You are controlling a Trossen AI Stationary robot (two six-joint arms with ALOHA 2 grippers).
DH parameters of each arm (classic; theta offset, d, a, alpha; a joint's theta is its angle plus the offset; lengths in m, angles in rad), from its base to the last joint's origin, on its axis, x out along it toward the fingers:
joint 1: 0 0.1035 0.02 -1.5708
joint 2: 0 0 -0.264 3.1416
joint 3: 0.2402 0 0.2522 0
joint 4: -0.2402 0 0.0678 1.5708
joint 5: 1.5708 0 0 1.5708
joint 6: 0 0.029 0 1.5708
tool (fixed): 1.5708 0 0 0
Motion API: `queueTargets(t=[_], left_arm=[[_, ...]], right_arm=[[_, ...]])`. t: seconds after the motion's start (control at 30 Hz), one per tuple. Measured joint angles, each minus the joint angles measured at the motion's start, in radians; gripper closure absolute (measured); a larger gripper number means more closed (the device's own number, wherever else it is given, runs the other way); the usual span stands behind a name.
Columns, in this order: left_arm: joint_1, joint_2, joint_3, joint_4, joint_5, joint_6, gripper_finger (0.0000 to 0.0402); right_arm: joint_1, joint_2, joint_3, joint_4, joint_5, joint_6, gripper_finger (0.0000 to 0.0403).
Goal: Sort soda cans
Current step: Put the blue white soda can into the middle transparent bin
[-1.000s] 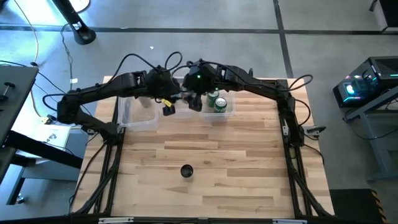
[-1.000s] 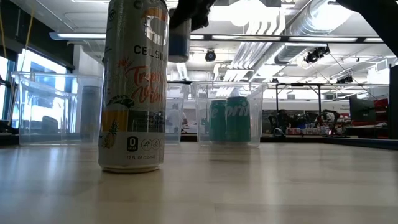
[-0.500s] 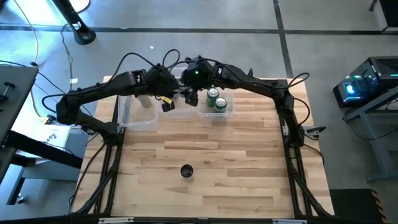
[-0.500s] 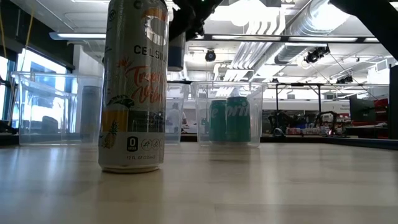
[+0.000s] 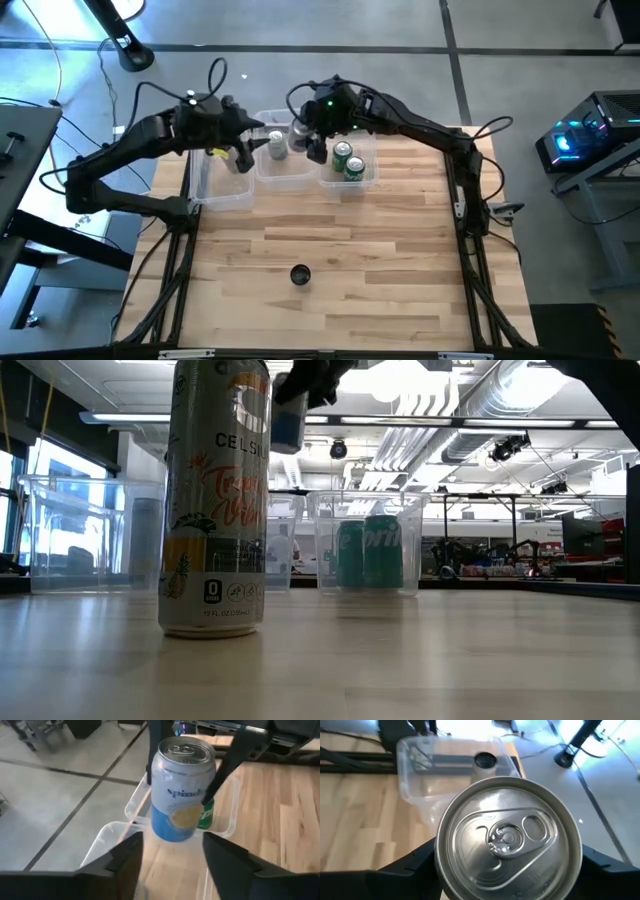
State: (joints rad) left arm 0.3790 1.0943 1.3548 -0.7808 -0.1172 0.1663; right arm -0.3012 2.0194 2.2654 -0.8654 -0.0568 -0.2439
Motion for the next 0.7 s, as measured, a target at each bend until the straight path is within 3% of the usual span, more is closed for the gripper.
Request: queueTargets(t=[0.3, 0.47, 0.7], left_arm=[[0.0, 0.086, 0.097, 0.011, -0.047, -0.011, 0.0059], [-0.027, 0.141, 0.203, -0.078, 0.087, 0.038, 0.004], [-0.061, 0.148, 0.212, -0.126, 0.091, 0.071, 0.0039]], right_arm=[[0.012, -0.045, 0.0, 0.008, -0.059, 0.019, 0.0125], [0.023, -0.054, 0.0, 0.038, -0.091, 0.032, 0.0125], [0.036, -0.073, 0.0, 0.105, -0.204, 0.056, 0.0125]])
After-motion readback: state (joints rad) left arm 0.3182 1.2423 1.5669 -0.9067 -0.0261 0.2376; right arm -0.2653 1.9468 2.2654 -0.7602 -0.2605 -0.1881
